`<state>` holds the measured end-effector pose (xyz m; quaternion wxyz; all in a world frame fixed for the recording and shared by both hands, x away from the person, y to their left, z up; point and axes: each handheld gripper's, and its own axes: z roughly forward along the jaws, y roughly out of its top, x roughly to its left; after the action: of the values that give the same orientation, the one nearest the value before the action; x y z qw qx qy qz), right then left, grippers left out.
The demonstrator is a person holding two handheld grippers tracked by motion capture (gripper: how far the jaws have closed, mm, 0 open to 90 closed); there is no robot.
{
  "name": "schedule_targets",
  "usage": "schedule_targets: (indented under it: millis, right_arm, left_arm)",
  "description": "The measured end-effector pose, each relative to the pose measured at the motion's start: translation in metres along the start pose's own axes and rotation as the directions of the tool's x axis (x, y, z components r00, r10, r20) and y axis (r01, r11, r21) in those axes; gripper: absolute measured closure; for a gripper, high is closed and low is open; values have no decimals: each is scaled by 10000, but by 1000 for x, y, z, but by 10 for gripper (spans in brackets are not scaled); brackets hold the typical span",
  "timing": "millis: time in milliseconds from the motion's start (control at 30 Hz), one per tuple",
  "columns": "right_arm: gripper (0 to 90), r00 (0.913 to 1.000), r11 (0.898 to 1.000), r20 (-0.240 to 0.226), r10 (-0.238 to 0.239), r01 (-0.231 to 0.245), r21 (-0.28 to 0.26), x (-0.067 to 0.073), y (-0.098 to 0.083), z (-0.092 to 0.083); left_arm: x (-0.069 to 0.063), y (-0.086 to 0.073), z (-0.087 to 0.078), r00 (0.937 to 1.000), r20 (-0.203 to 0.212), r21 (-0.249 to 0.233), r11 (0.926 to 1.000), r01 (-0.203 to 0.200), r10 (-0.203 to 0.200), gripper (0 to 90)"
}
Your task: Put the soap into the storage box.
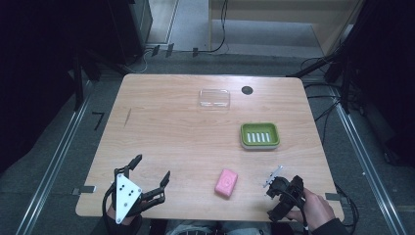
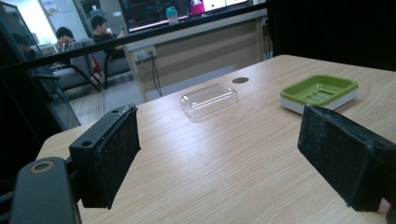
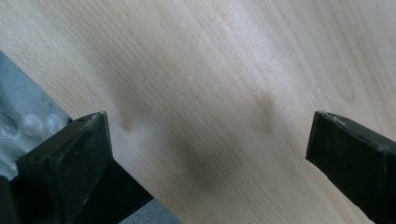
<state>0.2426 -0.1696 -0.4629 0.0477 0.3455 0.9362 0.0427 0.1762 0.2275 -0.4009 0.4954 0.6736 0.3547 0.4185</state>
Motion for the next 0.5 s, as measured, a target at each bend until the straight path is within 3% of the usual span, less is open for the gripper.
schedule_targets:
  millis: [67, 233, 500]
  right_arm:
    - [5, 10000, 9999, -35, 54, -54, -87, 0, 1, -2]
    - [4, 9999, 9990, -113, -15, 10, -452, 2, 6, -7]
    - [4, 9995, 9981, -32, -307, 305, -527, 7, 19, -9]
  left_arm:
    - [0, 1, 1, 9999, -53, 19, 10000, 89, -88, 131]
    - [-4, 1, 0, 9995, 122, 97, 9995, -297, 296, 131]
    - [-4, 1, 0, 9995, 96, 134, 9995, -299, 298, 131]
